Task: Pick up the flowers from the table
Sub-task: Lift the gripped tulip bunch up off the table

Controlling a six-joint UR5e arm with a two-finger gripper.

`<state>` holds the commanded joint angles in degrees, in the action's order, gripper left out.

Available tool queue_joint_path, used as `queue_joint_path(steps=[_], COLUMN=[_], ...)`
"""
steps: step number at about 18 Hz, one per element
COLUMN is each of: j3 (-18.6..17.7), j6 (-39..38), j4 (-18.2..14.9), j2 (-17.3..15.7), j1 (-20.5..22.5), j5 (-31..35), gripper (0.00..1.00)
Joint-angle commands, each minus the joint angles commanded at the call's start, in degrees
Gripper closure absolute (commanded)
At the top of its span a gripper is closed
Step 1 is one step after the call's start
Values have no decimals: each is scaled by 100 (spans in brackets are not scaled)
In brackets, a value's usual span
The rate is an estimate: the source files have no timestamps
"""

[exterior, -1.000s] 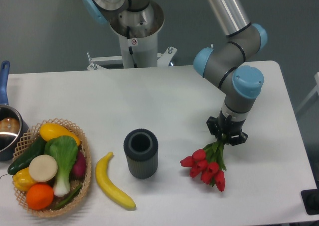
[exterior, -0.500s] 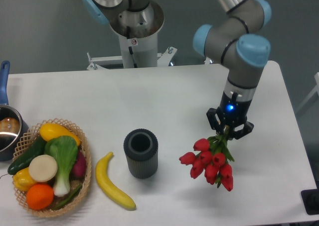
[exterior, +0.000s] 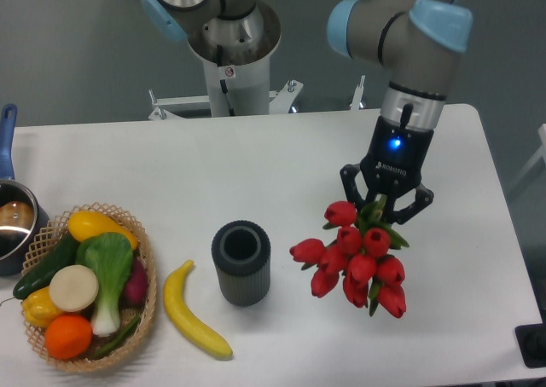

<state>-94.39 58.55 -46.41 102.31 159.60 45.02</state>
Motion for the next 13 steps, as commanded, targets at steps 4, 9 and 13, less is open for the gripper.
queue_joint_path(steps=[4, 9, 13], j3=[0, -70, -53], j6=[-54, -54, -54], j4=[0, 0, 0], j2=[-53, -88, -97], j1=[203, 194, 229], j5=[-229, -230, -248], gripper=[78, 78, 78])
